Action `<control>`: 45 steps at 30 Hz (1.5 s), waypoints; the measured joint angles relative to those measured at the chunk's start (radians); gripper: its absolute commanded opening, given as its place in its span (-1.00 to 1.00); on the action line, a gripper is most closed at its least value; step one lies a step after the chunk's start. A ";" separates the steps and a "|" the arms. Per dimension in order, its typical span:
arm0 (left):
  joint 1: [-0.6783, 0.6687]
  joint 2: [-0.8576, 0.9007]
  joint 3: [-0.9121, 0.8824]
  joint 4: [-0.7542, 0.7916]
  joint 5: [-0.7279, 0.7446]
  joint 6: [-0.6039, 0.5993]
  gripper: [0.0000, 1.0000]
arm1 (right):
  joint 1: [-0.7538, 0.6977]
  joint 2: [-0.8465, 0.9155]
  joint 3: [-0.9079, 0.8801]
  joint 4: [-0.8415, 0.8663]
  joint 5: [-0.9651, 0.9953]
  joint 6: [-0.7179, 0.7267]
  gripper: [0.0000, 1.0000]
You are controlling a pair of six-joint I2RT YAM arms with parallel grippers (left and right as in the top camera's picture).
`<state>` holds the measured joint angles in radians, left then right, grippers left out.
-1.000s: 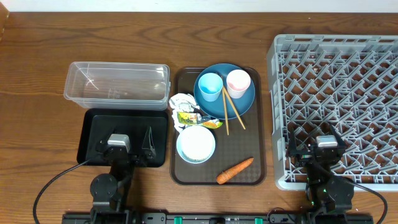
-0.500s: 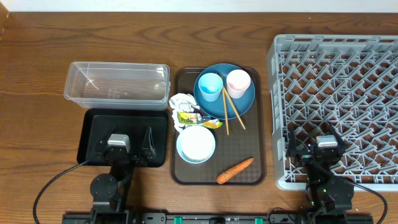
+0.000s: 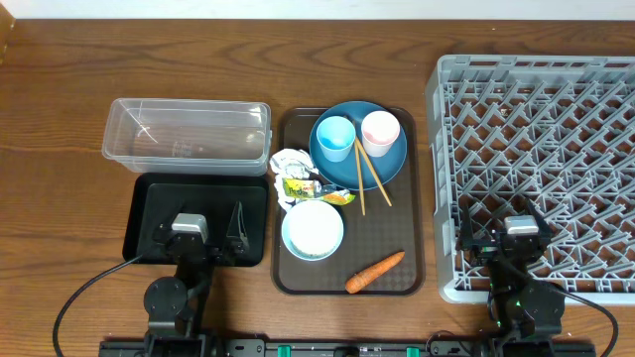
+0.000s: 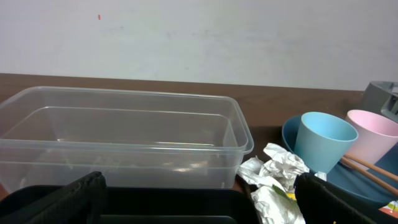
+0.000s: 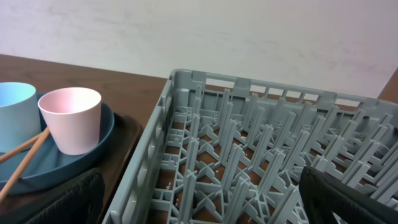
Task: Sort waste into correct bins and load items into the dishwasher rack
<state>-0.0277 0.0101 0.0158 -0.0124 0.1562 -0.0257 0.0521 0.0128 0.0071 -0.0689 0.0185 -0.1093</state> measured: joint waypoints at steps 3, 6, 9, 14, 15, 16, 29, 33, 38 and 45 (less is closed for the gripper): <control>0.000 0.000 0.000 0.010 0.048 0.000 0.98 | 0.000 0.000 0.000 0.000 0.000 0.000 0.98; 0.000 0.000 0.002 0.013 0.151 -0.001 0.98 | 0.000 0.000 0.000 0.000 0.000 0.000 0.99; 0.000 0.000 0.016 -0.003 0.265 -0.024 0.98 | 0.000 0.000 0.000 0.000 0.000 0.000 0.99; 0.000 0.000 0.087 -0.035 0.355 -0.137 0.98 | 0.000 0.000 0.000 0.000 0.000 0.000 0.99; 0.000 0.000 0.123 -0.049 0.368 -0.157 0.97 | 0.000 0.000 0.000 0.000 0.000 0.000 0.98; 0.000 0.000 0.159 -0.066 0.378 -0.166 0.98 | 0.000 0.000 0.000 0.000 0.000 0.000 0.99; 0.000 0.130 0.689 -0.511 0.449 -0.226 0.98 | 0.000 0.000 0.000 0.000 0.000 0.000 0.99; 0.000 0.283 0.851 -0.633 0.494 -0.230 0.98 | 0.000 0.000 0.000 0.000 0.000 0.000 0.99; 0.000 0.514 1.042 -0.853 0.537 -0.233 0.98 | 0.000 0.000 0.000 0.000 0.000 0.000 0.98; 0.000 0.755 1.103 -0.987 0.552 -0.237 0.98 | 0.000 0.000 0.000 0.000 0.000 0.000 0.99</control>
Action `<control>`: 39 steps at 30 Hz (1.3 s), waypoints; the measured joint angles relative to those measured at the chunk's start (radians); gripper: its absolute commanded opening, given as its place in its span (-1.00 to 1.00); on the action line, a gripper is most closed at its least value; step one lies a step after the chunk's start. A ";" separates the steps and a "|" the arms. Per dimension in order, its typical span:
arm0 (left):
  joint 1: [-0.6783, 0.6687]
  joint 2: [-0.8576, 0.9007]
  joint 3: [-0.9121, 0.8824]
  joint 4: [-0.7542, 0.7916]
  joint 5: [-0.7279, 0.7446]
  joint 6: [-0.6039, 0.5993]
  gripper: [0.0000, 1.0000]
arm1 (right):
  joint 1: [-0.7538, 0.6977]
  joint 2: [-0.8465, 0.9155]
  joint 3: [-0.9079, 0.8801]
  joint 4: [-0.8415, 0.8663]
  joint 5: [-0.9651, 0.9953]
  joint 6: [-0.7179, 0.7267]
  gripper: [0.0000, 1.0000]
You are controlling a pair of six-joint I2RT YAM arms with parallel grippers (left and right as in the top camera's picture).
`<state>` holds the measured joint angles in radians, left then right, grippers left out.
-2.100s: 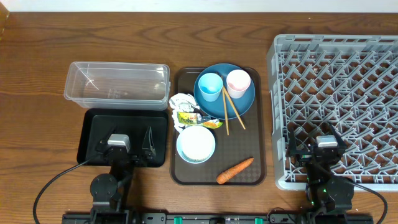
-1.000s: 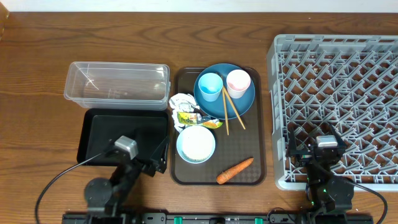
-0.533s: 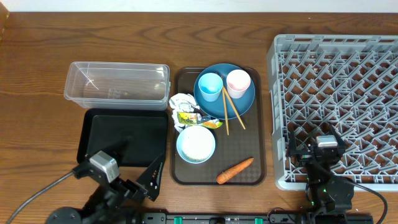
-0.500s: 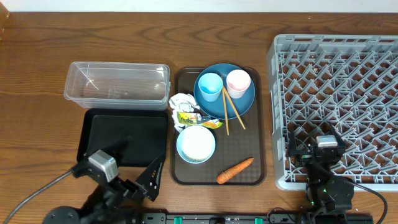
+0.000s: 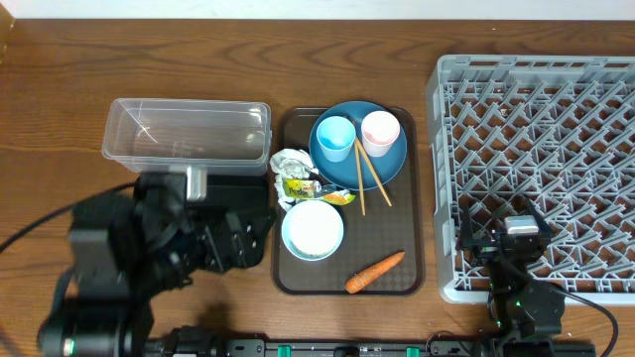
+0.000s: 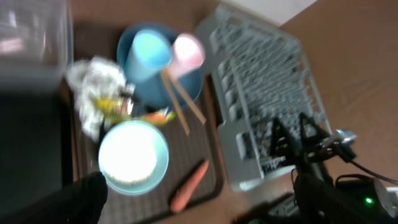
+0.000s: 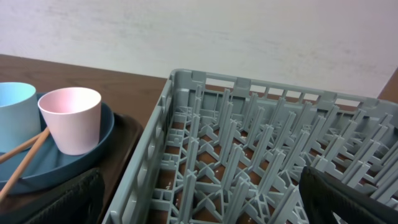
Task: Sort waste into correct bins and load items into the dishwasher rack
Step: 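Move the left gripper over the tissue and yellow wrapper on the tray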
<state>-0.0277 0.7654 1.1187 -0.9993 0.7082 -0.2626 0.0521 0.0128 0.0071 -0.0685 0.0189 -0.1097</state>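
Note:
A brown tray (image 5: 397,238) holds a blue plate (image 5: 389,164) with a blue cup (image 5: 335,137), a pink cup (image 5: 380,129) and chopsticks (image 5: 360,180). Crumpled wrappers (image 5: 292,174), a white bowl (image 5: 313,230) and a carrot (image 5: 375,272) also lie on the tray. My left gripper (image 5: 236,238) is open and empty, raised left of the bowl (image 6: 132,163); its view is blurred. My right gripper (image 7: 199,202) is open and empty, low over the near left corner of the grey dishwasher rack (image 5: 536,139).
A clear plastic bin (image 5: 187,137) stands at the back left. The black bin (image 5: 253,193) in front of it is mostly hidden under my left arm. The rack's pegs (image 7: 249,149) stand close in front of the right gripper. Cables trail by the table's front edge.
My left arm has lifted from its low rest over the black bin; its camera now looks down on the tray instead of across at the clear bin. The right arm has not moved.

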 measured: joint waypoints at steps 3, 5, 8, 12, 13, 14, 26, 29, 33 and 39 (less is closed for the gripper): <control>0.000 0.086 0.000 -0.068 0.000 -0.001 0.98 | 0.000 0.000 0.000 0.000 0.000 0.000 0.98; 0.000 0.125 0.000 -0.081 0.000 -0.002 0.98 | 0.000 0.000 0.000 0.000 0.000 0.000 0.98; 0.000 0.179 0.000 -0.095 0.000 -0.003 0.98 | 0.000 0.000 0.000 0.000 0.000 0.000 0.98; 0.000 0.253 0.000 -0.098 0.002 -0.003 0.64 | 0.000 0.000 0.000 0.000 0.000 0.000 0.99; 0.000 0.267 0.000 -0.097 0.002 -0.006 0.52 | 0.000 0.000 0.000 0.000 0.000 0.000 0.98; 0.000 0.284 0.000 -0.098 0.003 -0.004 0.41 | 0.000 0.000 0.000 0.000 0.000 0.000 0.98; -0.109 0.365 0.000 -0.087 -0.195 -0.106 0.00 | 0.000 0.000 0.000 0.000 0.000 0.000 0.98; -0.186 0.373 -0.002 -0.042 -0.314 -0.172 0.00 | 0.000 0.000 0.000 0.000 0.000 0.000 0.99; -0.291 0.384 -0.020 0.044 -0.430 -0.216 0.01 | 0.000 0.000 0.000 0.000 0.000 0.000 0.99; -0.383 0.446 -0.060 0.088 -0.578 -0.244 0.18 | 0.000 0.000 0.000 0.000 0.000 0.000 0.99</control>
<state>-0.4103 1.2118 1.0584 -0.9112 0.1307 -0.5068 0.0521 0.0128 0.0071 -0.0689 0.0185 -0.1097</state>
